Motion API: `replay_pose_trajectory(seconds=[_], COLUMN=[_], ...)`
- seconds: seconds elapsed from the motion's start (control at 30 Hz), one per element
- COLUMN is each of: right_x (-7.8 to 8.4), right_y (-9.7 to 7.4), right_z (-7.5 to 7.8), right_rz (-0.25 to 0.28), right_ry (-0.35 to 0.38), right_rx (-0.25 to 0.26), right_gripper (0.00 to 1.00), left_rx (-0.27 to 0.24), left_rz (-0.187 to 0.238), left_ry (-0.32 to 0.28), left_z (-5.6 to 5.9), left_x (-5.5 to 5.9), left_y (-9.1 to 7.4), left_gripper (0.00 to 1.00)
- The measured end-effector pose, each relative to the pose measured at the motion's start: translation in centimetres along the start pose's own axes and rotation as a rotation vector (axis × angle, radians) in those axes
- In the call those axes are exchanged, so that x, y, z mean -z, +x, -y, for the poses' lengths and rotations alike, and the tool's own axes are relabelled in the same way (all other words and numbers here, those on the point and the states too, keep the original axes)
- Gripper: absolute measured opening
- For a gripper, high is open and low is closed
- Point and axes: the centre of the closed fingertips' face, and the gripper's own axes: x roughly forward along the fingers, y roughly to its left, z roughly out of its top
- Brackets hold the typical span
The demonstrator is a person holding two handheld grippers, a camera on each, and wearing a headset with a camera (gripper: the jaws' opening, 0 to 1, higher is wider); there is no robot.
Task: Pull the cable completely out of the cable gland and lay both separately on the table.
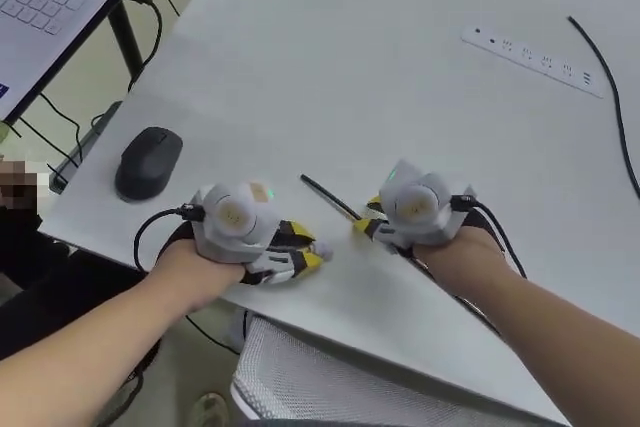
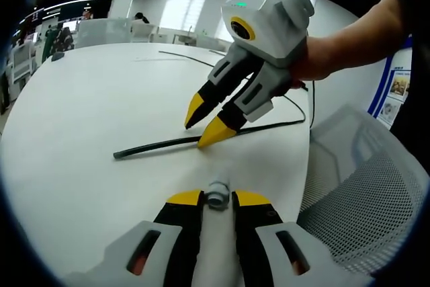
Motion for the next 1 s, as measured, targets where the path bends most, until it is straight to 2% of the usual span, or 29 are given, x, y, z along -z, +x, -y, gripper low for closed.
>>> replay_pose_trajectory(seconds=[0.17, 0.4, 0.47, 0.53, 0.63, 0.73, 0.8, 0.83, 0.93, 1.0], right_x=[-0.5, -1.0, -0.8, -0.6, -0.4, 0.0, -0.1, -0.3, 0.6, 1.0], right_y=[-1.0, -3.8, -4.7, -5.7, -7.2, -8.8, -10.1, -10.9, -12.9, -14.5], right_z=[0.7, 1.2, 1.4, 1.7, 2.0, 2.0, 2.0, 1.8, 1.9, 2.0], right_rz=[0.032, 0.082, 0.088, 0.093, 0.12, 0.146, 0.186, 0.224, 0.256, 0.299], right_ry=[0.026, 0.055, 0.049, 0.037, 0.046, 0.054, 0.074, 0.089, 0.103, 0.131], right_rx=[0.015, 0.012, 0.011, 0.017, 0.01, 0.002, -0.003, -0.012, -0.014, -0.009], right_gripper=[0.21, 0.31, 0.35, 0.4, 0.45, 0.48, 0.52, 0.55, 0.58, 0.62], left_rx=[-0.004, -0.02, -0.036, -0.044, -0.055, -0.063, -0.075, -0.085, -0.121, -0.133], left_rz=[0.002, -0.009, -0.015, -0.021, -0.009, 0.022, 0.035, 0.037, 0.042, 0.047], left_ry=[-0.007, 0.007, 0.031, 0.022, 0.017, -0.036, -0.034, -0.031, -0.036, -0.032], left_z=[0.2, 0.5, 0.5, 0.6, 0.9, 1.1, 1.4, 1.5, 1.3, 1.7], left_x=[-0.3, -0.7, -0.6, -0.6, -1.2, -1.9, -2.6, -2.8, -3.0, -3.5], left_y=[0.0, -0.2, -0.4, -0.6, -1.0, -1.3, -1.5, -1.7, -2.1, -2.4], left_gripper=[0.21, 0.27, 0.29, 0.32, 0.34, 0.35, 0.38, 0.4, 0.41, 0.42])
